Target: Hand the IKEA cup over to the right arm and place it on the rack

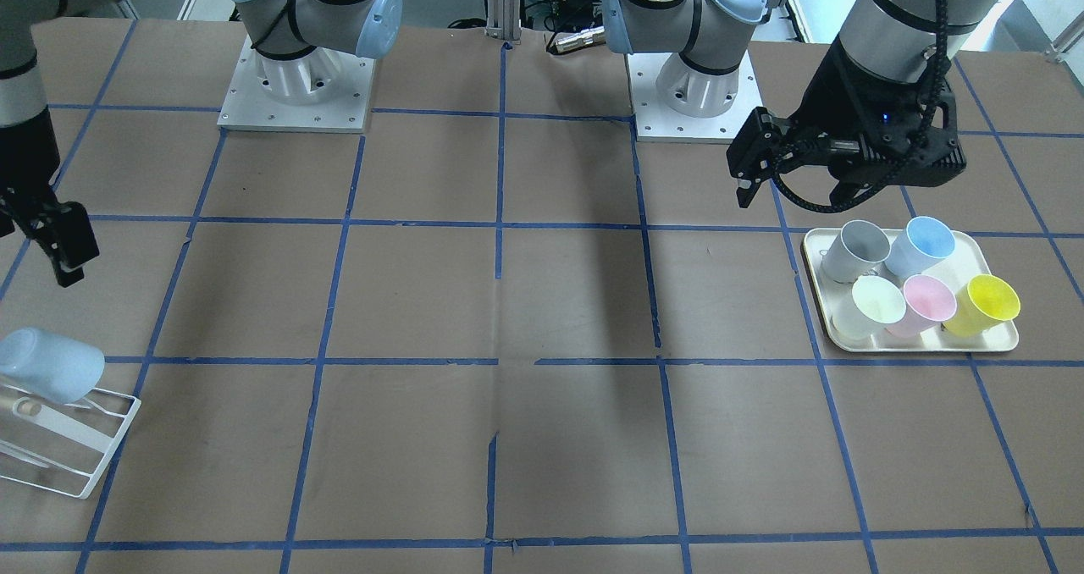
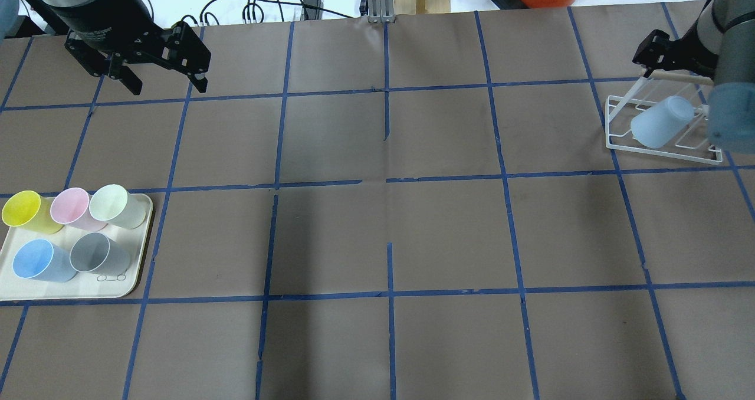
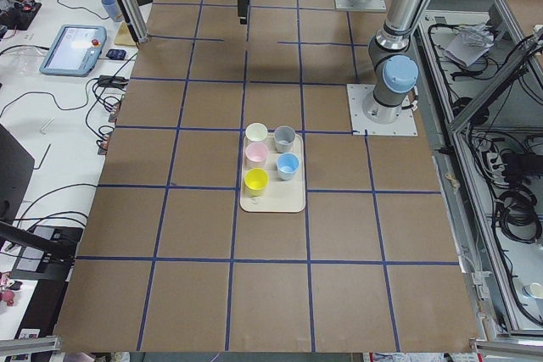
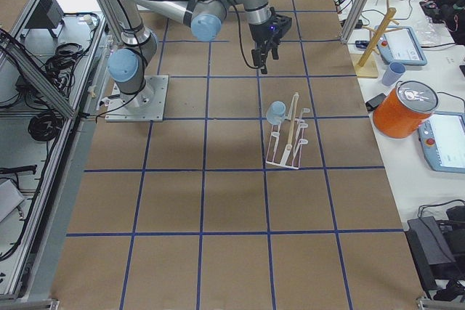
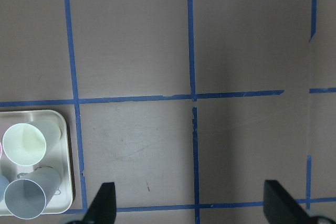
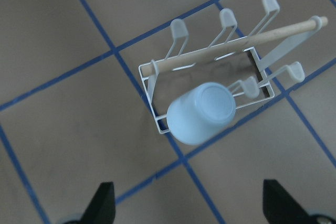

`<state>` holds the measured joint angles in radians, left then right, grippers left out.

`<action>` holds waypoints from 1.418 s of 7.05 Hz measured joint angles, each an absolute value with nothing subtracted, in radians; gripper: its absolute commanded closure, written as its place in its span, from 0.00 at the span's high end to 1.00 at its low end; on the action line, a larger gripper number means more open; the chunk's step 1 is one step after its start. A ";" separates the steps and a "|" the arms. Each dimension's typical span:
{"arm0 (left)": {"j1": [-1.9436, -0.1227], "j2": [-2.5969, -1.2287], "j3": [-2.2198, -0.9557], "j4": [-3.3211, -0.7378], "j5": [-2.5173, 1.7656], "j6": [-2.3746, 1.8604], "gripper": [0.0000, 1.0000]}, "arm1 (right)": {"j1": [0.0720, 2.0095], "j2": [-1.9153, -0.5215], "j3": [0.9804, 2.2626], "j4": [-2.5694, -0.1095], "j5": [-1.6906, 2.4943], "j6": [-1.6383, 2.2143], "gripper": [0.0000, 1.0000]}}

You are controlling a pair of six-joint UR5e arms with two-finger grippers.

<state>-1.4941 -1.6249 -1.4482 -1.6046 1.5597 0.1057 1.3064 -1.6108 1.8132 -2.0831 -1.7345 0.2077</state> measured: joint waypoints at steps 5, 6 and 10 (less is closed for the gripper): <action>-1.494 -1.630 -1.450 -1.606 1.572 0.104 1.00 | 1.531 -1.660 1.655 -1.565 -1.564 0.167 1.00; -1.494 -1.626 -1.453 -1.606 1.573 0.104 1.00 | 1.566 -1.651 1.652 -1.540 -1.559 0.159 1.00; -1.494 -1.621 -1.457 -1.605 1.567 0.104 1.00 | 1.619 -1.608 1.654 -1.526 -1.572 0.136 1.00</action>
